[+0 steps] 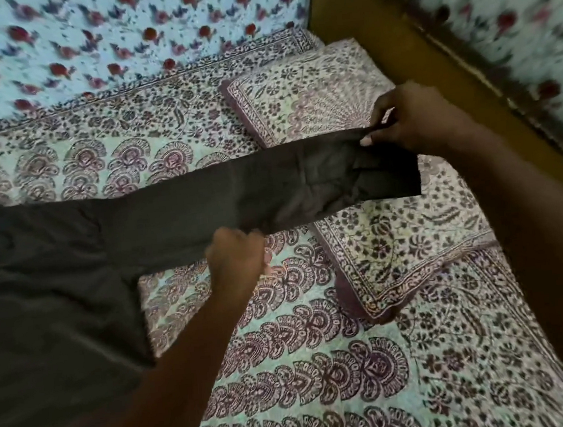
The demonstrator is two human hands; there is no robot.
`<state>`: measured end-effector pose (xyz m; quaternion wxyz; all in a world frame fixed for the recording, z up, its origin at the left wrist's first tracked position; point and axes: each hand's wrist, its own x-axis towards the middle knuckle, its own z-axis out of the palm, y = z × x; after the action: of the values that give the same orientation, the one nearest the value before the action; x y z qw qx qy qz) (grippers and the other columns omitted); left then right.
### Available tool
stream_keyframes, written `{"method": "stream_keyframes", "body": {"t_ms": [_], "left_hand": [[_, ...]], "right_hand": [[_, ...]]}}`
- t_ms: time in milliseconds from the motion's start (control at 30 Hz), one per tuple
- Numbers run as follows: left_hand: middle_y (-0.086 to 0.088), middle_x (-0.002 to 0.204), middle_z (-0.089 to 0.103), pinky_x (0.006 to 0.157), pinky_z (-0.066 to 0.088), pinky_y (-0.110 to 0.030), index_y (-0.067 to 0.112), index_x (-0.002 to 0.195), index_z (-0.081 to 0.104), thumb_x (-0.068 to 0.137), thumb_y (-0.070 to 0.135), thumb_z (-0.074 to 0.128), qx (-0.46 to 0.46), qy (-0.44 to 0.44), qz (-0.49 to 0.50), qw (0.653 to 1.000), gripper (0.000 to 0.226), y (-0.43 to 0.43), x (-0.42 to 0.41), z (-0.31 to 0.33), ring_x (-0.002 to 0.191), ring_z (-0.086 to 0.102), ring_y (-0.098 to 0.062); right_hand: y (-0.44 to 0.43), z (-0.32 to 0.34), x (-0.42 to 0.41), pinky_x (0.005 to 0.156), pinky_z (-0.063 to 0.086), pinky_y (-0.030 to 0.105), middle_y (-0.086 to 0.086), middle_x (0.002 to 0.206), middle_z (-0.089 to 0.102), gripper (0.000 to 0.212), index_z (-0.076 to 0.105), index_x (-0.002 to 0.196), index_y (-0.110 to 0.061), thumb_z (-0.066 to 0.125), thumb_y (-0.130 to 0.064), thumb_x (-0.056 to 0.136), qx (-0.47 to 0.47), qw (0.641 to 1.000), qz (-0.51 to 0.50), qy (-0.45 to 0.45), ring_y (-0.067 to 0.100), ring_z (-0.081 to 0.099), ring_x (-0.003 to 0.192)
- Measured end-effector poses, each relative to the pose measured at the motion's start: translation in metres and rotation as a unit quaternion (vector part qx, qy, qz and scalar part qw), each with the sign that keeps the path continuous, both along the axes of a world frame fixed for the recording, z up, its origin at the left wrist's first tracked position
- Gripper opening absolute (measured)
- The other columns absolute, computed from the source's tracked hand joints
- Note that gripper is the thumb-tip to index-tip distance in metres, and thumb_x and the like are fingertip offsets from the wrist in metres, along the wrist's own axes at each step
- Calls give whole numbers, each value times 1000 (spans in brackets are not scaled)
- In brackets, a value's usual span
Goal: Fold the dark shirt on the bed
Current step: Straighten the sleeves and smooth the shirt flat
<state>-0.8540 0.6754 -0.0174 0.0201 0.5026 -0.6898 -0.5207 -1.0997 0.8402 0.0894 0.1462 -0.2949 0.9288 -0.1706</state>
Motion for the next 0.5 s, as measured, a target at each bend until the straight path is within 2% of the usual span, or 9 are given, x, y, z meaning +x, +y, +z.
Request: {"method": "stream_keyframes", "body": {"t_ms": [67,100,133,200,233,300,367,433,500], "left_hand": [[-8,89,66,73,47,-40,8,95,63,98,23,61,-227,8,-56,972,16,-5,-4,-6,85,61,-26],[-9,104,64,82,47,-43,12,106,61,97,26,63,-293,19,-87,952,17,-11,-8,-14,99,58,-27],[-10,120,60,93,47,-49,15,119,59,96,30,64,-317,24,-129,939,28,-19,-13,-26,114,54,-30],[-12,151,47,112,38,-60,19,143,49,94,44,63,-263,33,-215,940,57,-36,-26,-52,139,41,-37],[-13,162,37,119,30,-60,21,153,41,94,52,60,-223,37,-258,940,69,-43,-32,-64,148,33,-38],[-10,173,17,128,15,-57,26,163,26,94,59,55,-158,36,-327,931,81,-50,-43,-85,158,17,-35],[-5,175,9,129,13,-57,31,165,19,97,57,55,-114,55,-352,927,81,-53,-49,-96,160,12,-30],[-3,175,11,128,16,-57,31,165,19,103,51,53,-98,91,-329,935,73,-54,-50,-100,160,12,-28],[-7,172,22,127,22,-57,24,163,28,104,42,52,-146,116,-296,937,66,-61,-45,-99,157,21,-31]], "right_hand": [[1,-12,-12,78,45,30,12,91,71,23,74,90,-13,91,-24,80,19,1000,-12,-6,26,65,90],[3,-19,-16,78,46,29,15,93,73,21,75,92,-11,90,-19,80,26,999,-20,-1,27,66,91],[5,-28,-19,77,47,29,16,94,74,19,75,93,-10,89,-13,80,29,999,-32,10,26,68,91],[10,-46,-25,77,51,31,18,95,75,16,74,92,-9,85,-5,81,27,997,-61,33,29,69,93],[12,-54,-25,78,55,36,19,96,74,16,72,92,-11,83,-4,82,27,996,-72,44,33,69,96],[14,-67,-19,84,57,45,20,104,70,18,65,94,-16,75,-4,84,48,992,-93,66,39,66,102],[10,-76,1,96,48,54,21,120,62,22,64,108,-13,69,-6,88,84,980,-104,149,42,58,116],[-5,-84,32,102,41,61,23,131,55,36,63,123,-6,69,-8,88,73,961,-74,255,45,49,126],[-29,-97,67,100,43,60,23,134,55,46,62,126,-4,71,-13,82,56,954,48,291,45,49,127]]}}
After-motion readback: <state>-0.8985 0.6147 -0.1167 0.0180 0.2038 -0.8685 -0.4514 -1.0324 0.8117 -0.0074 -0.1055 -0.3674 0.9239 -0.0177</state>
